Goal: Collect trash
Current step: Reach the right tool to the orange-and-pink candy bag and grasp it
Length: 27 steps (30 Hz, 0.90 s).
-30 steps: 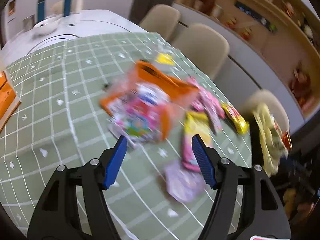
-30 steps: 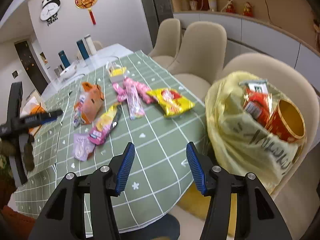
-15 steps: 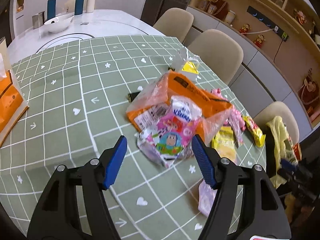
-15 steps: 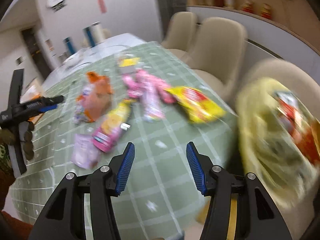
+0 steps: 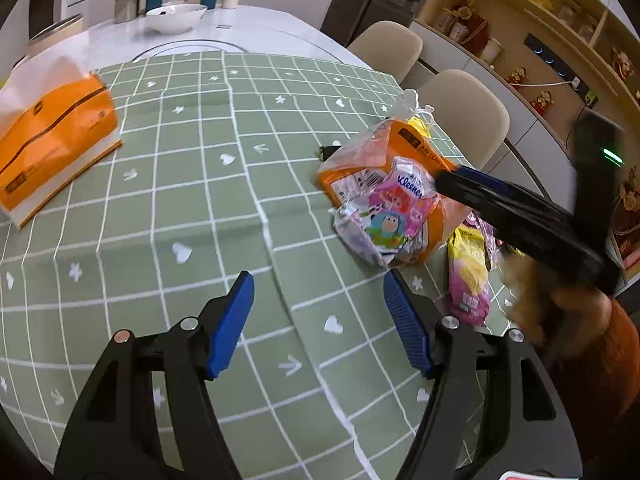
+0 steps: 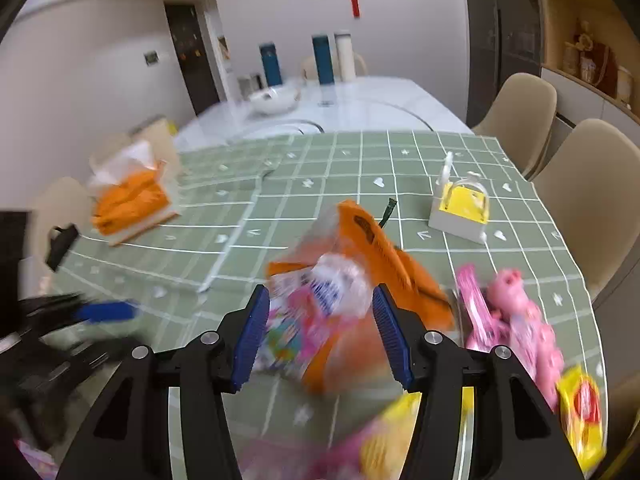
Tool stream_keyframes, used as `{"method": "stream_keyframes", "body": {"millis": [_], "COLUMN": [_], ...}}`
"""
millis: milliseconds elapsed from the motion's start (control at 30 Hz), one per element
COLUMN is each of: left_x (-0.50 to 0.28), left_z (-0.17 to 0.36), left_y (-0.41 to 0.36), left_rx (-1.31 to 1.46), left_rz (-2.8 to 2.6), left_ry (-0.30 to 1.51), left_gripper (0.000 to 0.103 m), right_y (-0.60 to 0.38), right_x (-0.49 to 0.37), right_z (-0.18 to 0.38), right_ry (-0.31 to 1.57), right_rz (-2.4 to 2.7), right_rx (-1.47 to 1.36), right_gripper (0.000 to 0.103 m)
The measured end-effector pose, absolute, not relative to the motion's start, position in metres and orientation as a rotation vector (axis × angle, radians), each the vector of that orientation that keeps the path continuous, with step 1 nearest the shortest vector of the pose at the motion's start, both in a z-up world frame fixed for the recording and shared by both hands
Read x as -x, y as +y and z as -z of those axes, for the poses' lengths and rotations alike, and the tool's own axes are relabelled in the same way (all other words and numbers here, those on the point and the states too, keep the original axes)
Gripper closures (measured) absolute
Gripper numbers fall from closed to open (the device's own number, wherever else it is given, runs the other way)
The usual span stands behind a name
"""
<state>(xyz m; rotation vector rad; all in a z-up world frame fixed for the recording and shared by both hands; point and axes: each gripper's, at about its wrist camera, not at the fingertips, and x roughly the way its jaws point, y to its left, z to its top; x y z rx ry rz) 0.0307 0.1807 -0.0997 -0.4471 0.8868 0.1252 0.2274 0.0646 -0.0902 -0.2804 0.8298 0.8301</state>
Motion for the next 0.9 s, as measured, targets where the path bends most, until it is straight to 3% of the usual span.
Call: {"method": "stream_keyframes", "body": {"millis": [67, 233, 300, 633, 900], "left_x": [-0.025, -0.023, -0.027, -0.067, -0.104], "left_z": [0.101, 0.108, 0.111, 0.109, 0.114], "left_y": [0.183, 0.186, 0.185, 0.152, 0.137], "left_rx": [0.456, 0.468, 0.478, 0.39, 0.32], "left_rz": [-0.138, -0.161, -0.158, -0.049, -0.025], "left_ry": [0.891, 0.908, 0.919, 0.935, 0.947], "left_gripper": [0.039, 0.039, 0.039, 0.039, 0.039], "right_y": [0.072, 0.063, 0.055, -0.059, -0.14], "right_x": [-0.235, -0.228, -0.224, -0.184, -0.159], "right_z": [0.107, 0.127, 0.122, 0.043, 0.067], "right_ry": [0.869, 0.937, 0.95, 0.8, 0.888], "right_rz": [-0.813, -0.856, -0.876, -0.787, -0.585], "right_rx": [0.321, 0.348, 0.326, 0.082, -0.017], "right_gripper": [0.052, 0.067, 0.087, 0.088, 0.088]}}
